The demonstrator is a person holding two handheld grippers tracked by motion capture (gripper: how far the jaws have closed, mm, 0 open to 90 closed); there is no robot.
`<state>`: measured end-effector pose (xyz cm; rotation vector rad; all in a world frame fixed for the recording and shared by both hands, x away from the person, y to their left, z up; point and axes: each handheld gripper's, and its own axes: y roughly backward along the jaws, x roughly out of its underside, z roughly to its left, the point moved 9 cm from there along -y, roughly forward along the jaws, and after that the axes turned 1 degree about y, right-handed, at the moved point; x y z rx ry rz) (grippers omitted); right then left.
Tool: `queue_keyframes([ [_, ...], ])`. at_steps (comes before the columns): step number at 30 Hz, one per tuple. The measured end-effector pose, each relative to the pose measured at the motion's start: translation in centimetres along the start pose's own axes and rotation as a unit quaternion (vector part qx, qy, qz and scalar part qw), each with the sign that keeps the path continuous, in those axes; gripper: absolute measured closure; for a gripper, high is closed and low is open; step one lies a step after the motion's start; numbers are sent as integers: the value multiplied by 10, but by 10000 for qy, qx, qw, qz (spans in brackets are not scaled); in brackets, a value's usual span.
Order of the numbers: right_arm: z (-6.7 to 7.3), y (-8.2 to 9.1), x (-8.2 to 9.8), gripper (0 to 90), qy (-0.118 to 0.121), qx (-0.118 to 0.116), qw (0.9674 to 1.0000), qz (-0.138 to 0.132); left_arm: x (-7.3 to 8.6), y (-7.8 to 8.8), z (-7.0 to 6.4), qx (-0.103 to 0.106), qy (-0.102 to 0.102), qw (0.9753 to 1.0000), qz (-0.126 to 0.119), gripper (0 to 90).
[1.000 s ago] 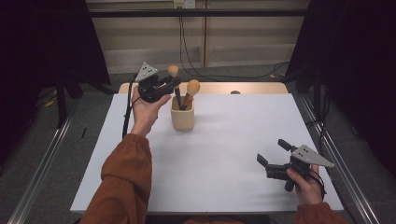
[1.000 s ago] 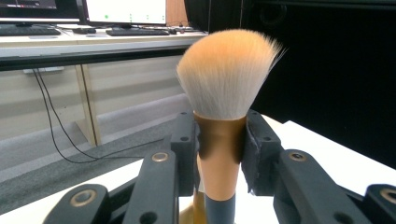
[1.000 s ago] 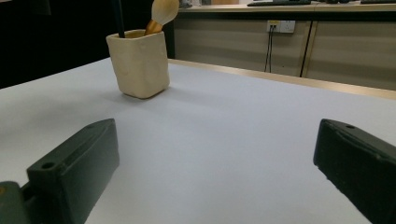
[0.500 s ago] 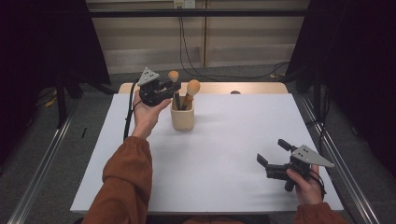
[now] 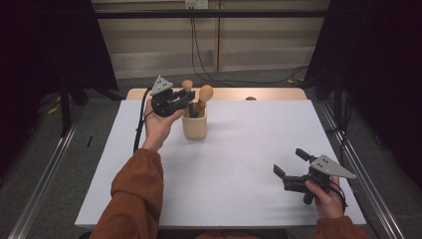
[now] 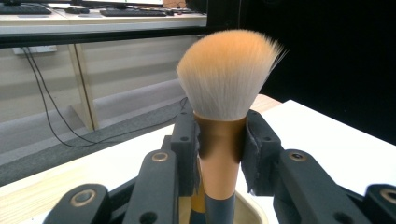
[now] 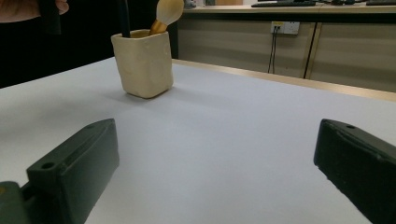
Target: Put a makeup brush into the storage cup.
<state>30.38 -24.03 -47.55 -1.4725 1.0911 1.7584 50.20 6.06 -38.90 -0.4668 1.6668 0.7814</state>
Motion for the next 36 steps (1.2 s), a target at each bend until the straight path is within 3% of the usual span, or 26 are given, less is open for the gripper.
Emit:
queue_keyframes([
  [11,0,0,1,0,-18,-13,10000,16,13,-5,2,-35,25,9999,133,694],
  [14,0,-1,1,0,-18,0,10000,16,13,-4,-3,13,-63,9999,128,694],
  [33,-1,-1,1,0,-10,8,10000,39,37,-8,3,-90,127,9993,337,692],
  [34,-1,-1,1,0,-24,10,10000,37,38,-9,3,-76,199,9993,319,668],
  [36,-1,-1,1,0,-14,9,10000,44,38,-8,5,-162,233,9991,313,524],
])
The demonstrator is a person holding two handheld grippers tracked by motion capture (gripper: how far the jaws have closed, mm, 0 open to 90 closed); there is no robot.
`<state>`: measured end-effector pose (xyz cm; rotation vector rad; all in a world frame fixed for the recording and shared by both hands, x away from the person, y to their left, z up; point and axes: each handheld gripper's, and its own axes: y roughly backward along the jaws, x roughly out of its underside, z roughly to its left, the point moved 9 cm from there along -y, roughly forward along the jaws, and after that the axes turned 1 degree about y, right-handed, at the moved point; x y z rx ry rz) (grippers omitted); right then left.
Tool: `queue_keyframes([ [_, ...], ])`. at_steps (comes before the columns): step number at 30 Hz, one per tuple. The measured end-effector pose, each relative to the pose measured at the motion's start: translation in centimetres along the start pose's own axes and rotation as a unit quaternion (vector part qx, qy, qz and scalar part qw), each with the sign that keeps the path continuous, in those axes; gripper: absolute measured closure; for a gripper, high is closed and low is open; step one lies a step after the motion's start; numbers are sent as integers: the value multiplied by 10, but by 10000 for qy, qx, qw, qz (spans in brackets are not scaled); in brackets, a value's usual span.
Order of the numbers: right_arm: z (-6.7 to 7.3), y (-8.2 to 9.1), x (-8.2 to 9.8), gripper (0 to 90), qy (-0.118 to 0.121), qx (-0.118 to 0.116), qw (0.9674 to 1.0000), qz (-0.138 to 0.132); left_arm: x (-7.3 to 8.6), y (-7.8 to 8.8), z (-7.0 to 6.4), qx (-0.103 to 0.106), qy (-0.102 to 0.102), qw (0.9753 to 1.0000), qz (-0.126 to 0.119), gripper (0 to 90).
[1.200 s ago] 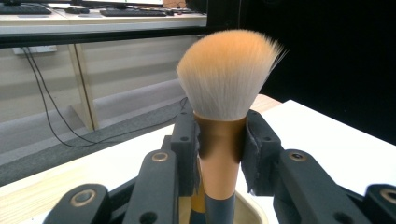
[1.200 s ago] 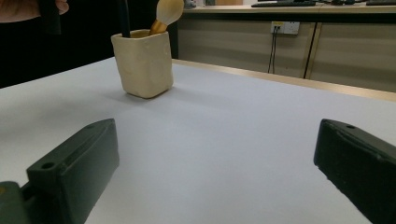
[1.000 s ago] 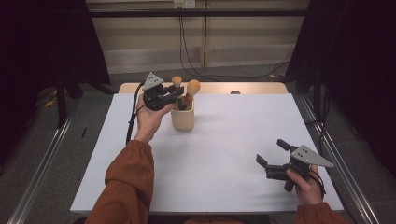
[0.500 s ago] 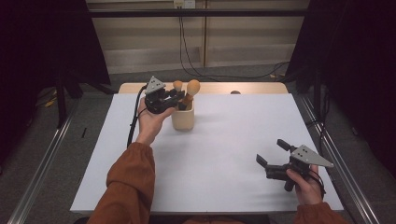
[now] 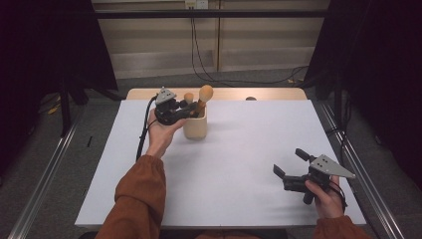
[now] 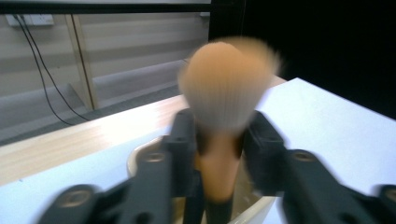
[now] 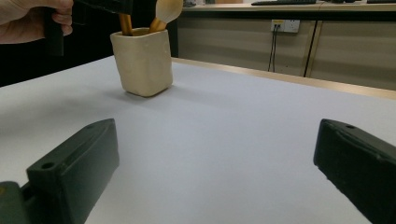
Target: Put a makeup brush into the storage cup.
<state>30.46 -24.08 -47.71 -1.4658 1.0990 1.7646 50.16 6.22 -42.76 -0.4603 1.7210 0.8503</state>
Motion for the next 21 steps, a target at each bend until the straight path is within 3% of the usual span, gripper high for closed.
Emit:
queue_keyframes([
  [2,0,0,0,0,-1,-4,10000,1,0,1,0,20,11,10000,-33,475],
  [7,0,0,0,0,0,0,10000,-3,-1,5,8,-201,102,9997,-123,265],
  [10,0,0,0,0,6,-5,10000,-7,0,7,12,-267,164,9994,-135,189],
  [16,-1,0,0,0,-2,0,10000,-2,1,10,17,-273,259,9992,-108,75],
  [21,-2,0,1,0,-18,4,10000,0,2,12,18,-222,266,9993,-167,35],
])
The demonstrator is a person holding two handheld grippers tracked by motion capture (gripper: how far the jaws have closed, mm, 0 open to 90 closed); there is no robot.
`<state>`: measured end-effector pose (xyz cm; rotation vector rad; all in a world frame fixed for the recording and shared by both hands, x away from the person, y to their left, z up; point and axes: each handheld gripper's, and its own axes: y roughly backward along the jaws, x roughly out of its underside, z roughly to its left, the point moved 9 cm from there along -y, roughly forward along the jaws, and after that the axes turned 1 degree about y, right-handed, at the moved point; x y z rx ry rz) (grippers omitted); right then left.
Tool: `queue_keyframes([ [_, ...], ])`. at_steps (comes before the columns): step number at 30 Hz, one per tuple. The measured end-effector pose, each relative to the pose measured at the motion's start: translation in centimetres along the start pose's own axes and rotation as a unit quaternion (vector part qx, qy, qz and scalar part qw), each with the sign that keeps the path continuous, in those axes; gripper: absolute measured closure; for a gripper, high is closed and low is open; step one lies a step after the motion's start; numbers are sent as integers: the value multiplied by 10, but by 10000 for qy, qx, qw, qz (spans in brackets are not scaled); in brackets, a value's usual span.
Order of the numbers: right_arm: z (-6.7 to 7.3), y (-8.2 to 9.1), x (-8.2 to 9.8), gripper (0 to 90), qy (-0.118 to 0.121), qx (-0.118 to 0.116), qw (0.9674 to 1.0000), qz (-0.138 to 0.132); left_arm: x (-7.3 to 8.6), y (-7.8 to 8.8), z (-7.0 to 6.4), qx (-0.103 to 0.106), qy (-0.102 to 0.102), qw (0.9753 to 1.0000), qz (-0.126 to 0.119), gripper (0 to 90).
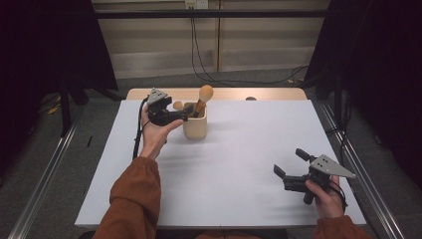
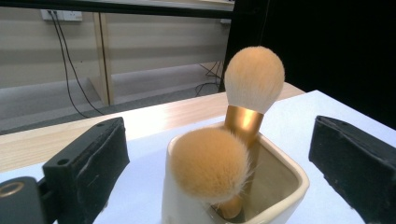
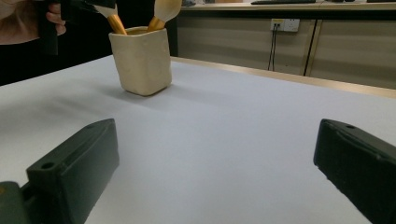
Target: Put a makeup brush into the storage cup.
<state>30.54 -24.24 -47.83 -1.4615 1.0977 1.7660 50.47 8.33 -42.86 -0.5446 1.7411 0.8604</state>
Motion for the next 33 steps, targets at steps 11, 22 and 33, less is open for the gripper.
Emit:
queue_keyframes([
  [11,-2,-1,0,0,-13,3,10000,4,-8,12,0,80,-43,9999,-96,19],
  [22,-2,-1,0,0,-39,23,10000,-7,-5,27,1,101,-75,9999,-34,16],
  [33,-1,1,0,0,-21,81,10000,13,-8,50,2,54,-79,9999,-62,24],
])
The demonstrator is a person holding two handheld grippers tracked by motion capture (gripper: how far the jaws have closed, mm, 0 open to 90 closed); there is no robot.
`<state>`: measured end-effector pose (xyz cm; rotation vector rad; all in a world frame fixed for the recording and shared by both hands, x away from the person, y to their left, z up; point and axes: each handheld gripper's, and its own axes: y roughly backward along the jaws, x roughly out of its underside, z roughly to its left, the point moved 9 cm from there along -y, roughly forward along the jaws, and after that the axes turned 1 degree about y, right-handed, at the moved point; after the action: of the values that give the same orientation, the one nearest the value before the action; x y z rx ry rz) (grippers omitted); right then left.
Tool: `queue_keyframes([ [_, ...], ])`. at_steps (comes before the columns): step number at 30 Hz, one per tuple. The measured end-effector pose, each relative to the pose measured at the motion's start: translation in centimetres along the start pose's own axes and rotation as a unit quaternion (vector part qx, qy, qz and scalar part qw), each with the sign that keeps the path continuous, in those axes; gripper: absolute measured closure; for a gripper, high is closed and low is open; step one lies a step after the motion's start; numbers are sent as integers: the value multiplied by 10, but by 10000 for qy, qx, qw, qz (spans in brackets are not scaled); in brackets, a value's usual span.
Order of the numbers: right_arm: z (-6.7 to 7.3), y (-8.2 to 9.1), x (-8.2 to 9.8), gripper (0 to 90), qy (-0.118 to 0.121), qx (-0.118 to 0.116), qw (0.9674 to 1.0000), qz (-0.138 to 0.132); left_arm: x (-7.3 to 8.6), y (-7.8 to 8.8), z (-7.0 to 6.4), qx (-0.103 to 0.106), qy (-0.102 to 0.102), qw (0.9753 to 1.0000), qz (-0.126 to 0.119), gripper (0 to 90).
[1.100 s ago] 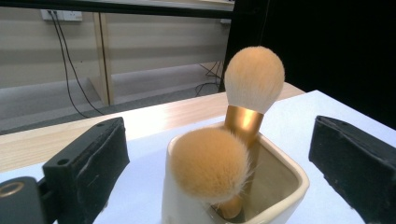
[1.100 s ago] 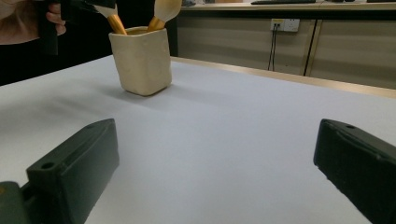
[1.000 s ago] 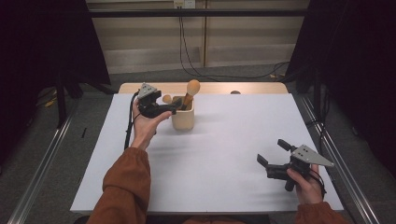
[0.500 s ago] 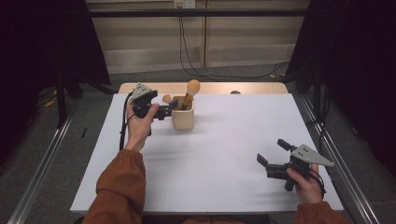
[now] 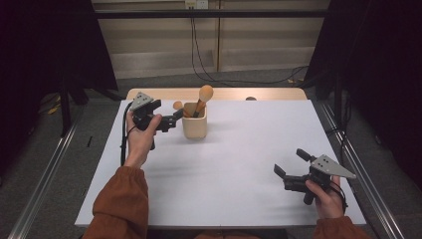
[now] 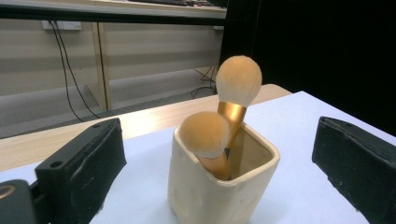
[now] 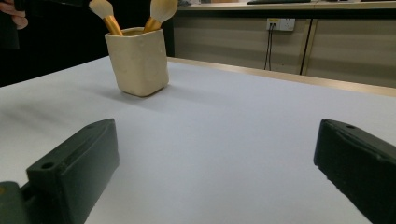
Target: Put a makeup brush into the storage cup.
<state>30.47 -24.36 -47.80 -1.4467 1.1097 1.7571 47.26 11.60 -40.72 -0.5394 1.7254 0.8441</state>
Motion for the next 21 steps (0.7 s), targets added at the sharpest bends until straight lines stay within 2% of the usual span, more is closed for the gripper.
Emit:
queue_keyframes([
  [3,-1,1,0,0,-11,12,10000,-9,-2,3,1,-5,69,10000,-35,24],
  [11,-2,2,0,0,-36,22,10000,-22,0,16,-2,18,-10,10000,-77,24],
  [21,-1,0,0,0,-3,1,10000,6,20,33,-4,46,117,9999,-4,25],
])
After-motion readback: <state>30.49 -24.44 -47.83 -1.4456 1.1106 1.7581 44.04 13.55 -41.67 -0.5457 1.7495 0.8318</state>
